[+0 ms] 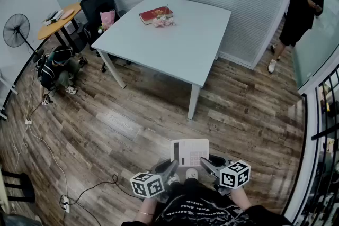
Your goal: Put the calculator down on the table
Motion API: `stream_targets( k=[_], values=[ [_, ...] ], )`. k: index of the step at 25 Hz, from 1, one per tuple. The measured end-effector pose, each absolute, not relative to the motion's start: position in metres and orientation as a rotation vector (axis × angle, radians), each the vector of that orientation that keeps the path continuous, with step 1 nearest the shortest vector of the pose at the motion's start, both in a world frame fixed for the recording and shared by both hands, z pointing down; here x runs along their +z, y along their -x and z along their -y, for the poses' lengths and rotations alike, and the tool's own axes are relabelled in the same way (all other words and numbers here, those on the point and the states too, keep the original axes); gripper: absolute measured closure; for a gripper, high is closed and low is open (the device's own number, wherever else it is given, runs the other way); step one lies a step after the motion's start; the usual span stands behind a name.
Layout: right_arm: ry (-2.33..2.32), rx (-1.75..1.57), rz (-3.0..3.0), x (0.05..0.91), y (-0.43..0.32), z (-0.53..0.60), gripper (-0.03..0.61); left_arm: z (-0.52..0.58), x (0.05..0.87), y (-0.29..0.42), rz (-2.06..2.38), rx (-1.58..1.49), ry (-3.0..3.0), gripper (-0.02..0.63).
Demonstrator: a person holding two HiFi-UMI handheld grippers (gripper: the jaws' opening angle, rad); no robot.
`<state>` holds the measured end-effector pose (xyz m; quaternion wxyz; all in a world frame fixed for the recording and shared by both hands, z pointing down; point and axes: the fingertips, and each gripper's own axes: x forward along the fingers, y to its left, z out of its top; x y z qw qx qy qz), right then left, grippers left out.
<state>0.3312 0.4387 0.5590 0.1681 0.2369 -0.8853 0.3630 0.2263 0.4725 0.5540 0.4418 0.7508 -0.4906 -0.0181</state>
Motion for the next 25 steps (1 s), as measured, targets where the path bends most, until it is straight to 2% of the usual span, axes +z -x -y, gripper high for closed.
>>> stream_targets(
  k=[7,25],
  values=[
    [-0.643,1.000,2.520,0.556,-0.338,-0.431,0.456,-0.468,0.553,-0.234,1.236,-0.078,-1.845,0.549],
    [-0.664,0.986,2.547,0.555,-0.290,-0.449,0.442,-0.485,0.551,-0.185,1.252,-0.097,-1.873,0.549]
  ],
)
